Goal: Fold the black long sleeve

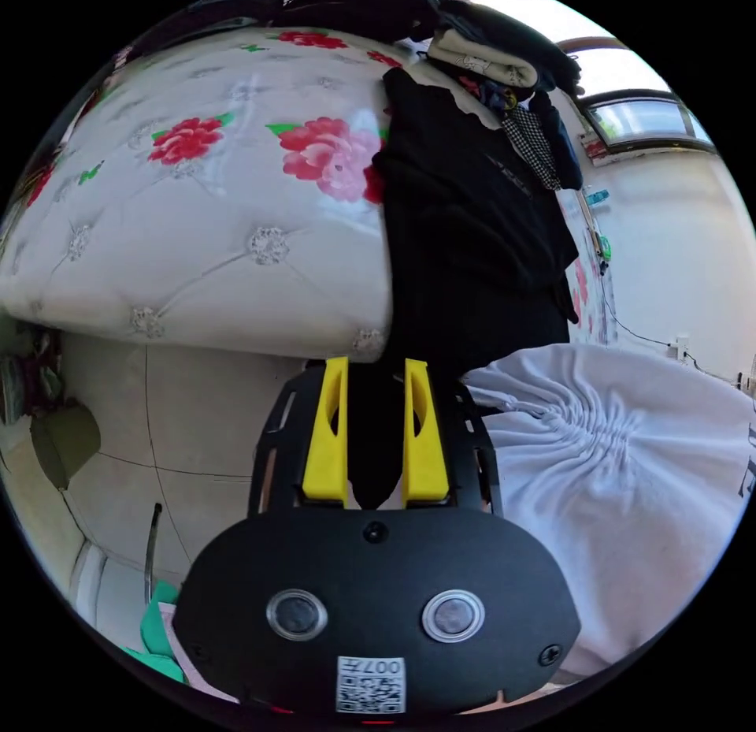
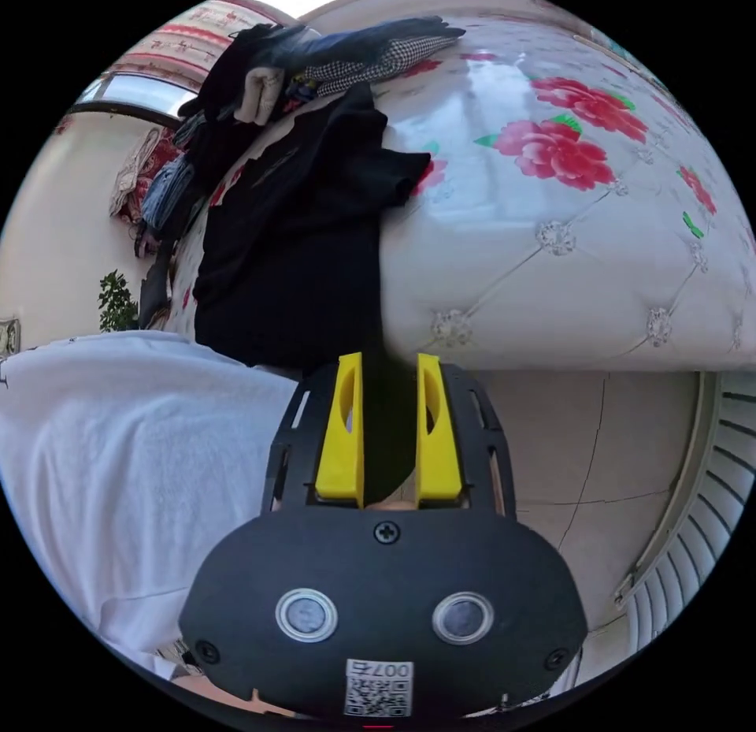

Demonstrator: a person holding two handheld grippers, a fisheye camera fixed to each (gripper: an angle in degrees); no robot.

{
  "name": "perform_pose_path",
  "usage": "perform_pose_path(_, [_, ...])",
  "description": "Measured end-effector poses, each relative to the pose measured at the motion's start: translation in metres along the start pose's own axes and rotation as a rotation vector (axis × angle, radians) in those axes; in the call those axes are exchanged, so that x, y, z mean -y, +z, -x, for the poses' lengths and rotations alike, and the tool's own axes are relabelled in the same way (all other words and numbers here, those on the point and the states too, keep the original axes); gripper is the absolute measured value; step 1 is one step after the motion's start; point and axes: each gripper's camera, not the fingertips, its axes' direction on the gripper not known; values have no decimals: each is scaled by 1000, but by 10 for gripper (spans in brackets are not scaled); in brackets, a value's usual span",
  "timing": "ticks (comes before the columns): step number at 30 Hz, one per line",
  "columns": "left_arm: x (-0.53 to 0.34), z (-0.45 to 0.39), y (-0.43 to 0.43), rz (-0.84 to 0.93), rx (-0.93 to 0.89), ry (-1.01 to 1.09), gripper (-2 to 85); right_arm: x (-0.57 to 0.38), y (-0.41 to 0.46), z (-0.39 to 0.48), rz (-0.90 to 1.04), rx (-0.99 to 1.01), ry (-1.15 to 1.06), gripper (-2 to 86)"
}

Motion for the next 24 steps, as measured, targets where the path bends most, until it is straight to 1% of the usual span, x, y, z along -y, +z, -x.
perform_pose_path(5, [10, -13, 32, 73, -18, 70, 103, 14, 32, 5, 149, 30, -62, 84])
perform_pose_path(7, [21, -16, 44, 139, 58, 67, 83, 25, 42, 9, 183, 44, -81, 73])
perform_pose_path(8, [27, -18, 49, 192, 87, 103, 61, 34, 48, 11, 218, 29, -87, 61])
perform_pose_path(9, [32, -19, 48, 226, 82, 130, 36, 37, 49, 12, 240, 19, -92, 55])
perform_pose_path(11, [35, -20, 36, 228, 21, 186, 16, 45, 45, 18, 276, 19, -162, 35])
perform_pose_path(13, [41, -19, 19, 241, -63, 229, 9, 47, 31, 21, 254, 33, -218, 24])
perform_pose_path(15, [52, -8, -16, 183, -221, 240, 4, 52, 7, 20, 186, 89, -237, 16])
perform_pose_path(16, [57, -5, -25, 160, -272, 241, 4, 59, -13, 18, 117, 153, -245, 12])
perform_pose_path(18, [85, 8, -59, 59, -489, 258, 3, 77, -46, 14, 0, 263, -251, 8])
perform_pose_path(19, [95, 11, -67, 21, -538, 253, 4, 94, -67, 11, -86, 339, -250, 6])
perform_pose_path(20, [117, 19, -81, -57, -621, 216, 6, 116, -86, 8, -173, 412, -238, 5])
perform_pose_path(21, [141, 26, -91, -146, -674, 148, 10, 129, -95, 6, -216, 445, -222, 5])
perform_pose_path(22, [152, 30, -96, -201, -694, 102, 13, 156, -109, 4, -297, 500, -183, 6])
perform_pose_path(23, [171, 37, -102, -332, -739, -7, 21, 180, -123, 3, -413, 546, -136, 8])
perform_pose_path(24, [186, 41, -105, -444, -766, -96, 33, 190, -129, 3, -483, 558, -103, 10])
